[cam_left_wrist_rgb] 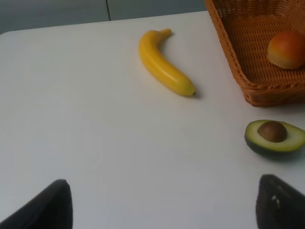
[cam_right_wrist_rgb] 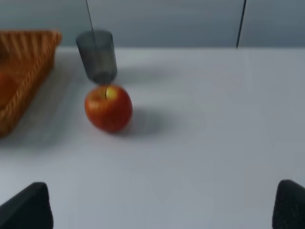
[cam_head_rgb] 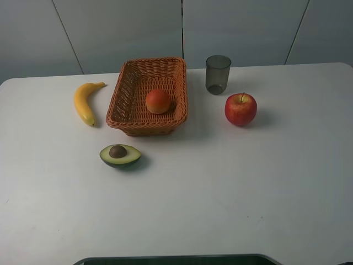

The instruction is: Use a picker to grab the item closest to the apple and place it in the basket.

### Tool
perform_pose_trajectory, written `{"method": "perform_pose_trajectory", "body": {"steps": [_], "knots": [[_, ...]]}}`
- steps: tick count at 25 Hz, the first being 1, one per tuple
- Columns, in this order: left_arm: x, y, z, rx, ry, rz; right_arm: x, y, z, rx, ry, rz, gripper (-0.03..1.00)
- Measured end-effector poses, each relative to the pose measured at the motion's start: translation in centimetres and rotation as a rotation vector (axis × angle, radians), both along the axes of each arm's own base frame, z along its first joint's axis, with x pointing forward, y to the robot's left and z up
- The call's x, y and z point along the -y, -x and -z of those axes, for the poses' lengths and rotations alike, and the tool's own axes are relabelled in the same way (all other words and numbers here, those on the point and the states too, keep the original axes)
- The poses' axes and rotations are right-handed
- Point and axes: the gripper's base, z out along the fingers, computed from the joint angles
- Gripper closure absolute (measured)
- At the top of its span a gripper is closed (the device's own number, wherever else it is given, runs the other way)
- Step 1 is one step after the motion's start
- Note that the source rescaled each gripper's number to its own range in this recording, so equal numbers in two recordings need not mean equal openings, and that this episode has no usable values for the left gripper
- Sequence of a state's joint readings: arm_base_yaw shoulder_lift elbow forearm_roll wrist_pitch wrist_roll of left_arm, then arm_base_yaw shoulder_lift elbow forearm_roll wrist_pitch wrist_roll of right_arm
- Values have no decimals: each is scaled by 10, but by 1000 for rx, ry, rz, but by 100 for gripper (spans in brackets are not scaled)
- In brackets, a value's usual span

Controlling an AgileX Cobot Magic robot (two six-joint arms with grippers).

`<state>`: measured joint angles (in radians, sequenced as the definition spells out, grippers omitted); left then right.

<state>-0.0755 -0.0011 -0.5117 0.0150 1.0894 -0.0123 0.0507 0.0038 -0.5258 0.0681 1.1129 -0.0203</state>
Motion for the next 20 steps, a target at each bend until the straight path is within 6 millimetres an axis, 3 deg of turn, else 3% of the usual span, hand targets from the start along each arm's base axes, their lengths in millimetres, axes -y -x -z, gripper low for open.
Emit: {"method": "perform_pose_trajectory", "body": {"steps": [20], "knots": [[0,0,0,0,0,0,-2,-2,4,-1,6,-21,-3]]}}
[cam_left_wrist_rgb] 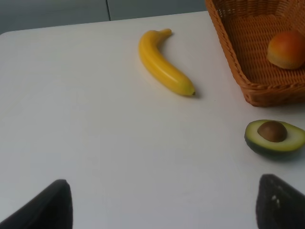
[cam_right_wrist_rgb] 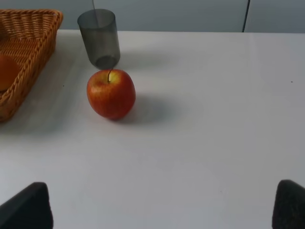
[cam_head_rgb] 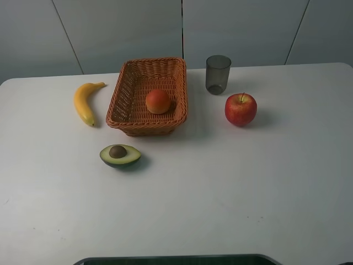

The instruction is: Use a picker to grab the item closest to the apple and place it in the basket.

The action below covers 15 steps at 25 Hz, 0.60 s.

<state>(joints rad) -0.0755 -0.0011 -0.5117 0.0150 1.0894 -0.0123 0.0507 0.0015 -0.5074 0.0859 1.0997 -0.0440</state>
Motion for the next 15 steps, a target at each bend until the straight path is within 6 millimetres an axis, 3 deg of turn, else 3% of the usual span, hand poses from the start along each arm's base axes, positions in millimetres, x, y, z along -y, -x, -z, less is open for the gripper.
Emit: {"method": "perform_pose_trajectory", "body": {"steps": [15], "knots": [[0,0,0,0,2,-1,0,0,0,7,28,-19,-3]]}}
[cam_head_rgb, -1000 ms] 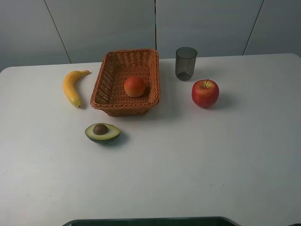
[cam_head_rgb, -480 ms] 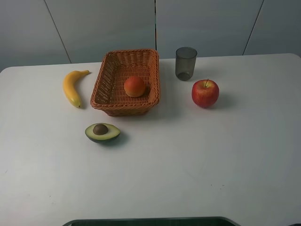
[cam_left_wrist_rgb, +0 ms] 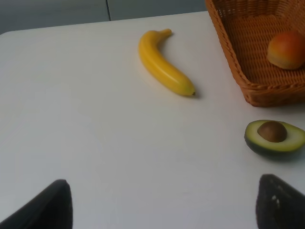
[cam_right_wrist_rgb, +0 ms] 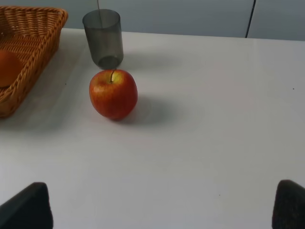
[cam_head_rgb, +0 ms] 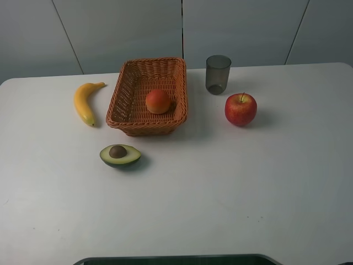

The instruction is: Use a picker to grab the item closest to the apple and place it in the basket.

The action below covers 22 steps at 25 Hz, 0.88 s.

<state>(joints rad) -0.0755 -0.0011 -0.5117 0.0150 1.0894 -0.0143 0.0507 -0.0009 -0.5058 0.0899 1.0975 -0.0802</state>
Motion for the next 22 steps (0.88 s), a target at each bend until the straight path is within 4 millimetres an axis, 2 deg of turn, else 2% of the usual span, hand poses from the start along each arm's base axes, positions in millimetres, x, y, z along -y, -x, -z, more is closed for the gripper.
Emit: {"method": "perform_pose_trajectory", "body": {"steps": [22], "knots": [[0,0,0,0,0,0,0,0,0,0,-3,2,-3]]}}
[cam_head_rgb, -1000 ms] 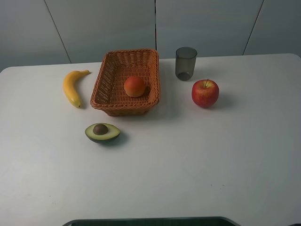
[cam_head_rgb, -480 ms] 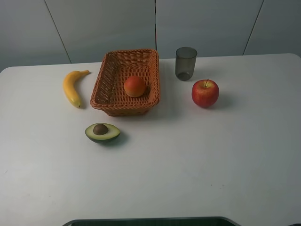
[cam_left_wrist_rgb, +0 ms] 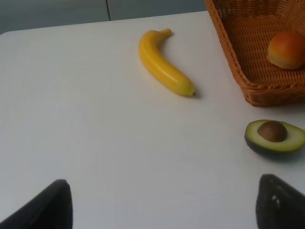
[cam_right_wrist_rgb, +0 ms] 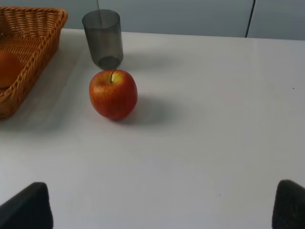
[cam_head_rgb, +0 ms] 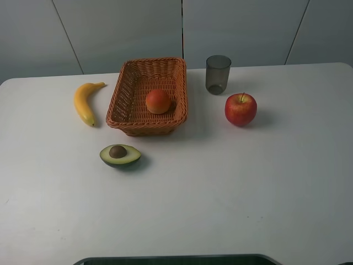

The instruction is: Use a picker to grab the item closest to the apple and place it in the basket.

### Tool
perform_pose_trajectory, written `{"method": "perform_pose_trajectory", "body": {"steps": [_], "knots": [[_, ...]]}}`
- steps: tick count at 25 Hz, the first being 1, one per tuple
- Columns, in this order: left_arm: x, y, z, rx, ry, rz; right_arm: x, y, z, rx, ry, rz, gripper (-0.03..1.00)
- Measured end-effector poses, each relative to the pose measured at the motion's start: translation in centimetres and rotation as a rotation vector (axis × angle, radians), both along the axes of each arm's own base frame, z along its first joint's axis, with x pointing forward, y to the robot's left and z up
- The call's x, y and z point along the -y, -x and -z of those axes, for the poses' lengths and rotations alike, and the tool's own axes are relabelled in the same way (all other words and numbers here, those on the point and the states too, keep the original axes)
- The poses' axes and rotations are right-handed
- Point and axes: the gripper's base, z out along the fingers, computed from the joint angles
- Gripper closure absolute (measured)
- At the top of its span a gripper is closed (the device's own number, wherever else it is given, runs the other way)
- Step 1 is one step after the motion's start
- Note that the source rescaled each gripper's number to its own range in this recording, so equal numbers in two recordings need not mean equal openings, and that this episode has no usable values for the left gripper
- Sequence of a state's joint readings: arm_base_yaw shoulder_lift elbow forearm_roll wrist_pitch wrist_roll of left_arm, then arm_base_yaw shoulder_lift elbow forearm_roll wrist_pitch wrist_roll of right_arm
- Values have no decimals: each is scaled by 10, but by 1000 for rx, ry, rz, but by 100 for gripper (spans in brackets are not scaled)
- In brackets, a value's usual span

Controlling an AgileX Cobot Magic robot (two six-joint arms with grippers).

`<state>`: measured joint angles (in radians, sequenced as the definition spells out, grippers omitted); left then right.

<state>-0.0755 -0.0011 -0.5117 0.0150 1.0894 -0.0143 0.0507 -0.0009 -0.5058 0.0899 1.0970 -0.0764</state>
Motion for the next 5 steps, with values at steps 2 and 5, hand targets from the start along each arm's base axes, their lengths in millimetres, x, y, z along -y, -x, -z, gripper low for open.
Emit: {"method": "perform_pose_trajectory", "body": {"steps": [2,5], "knots": [[0,0,0,0,0,0,0,0,0,0,0,2,-3],[0,0,0,0,0,0,0,0,0,0,0,2,-3]]}}
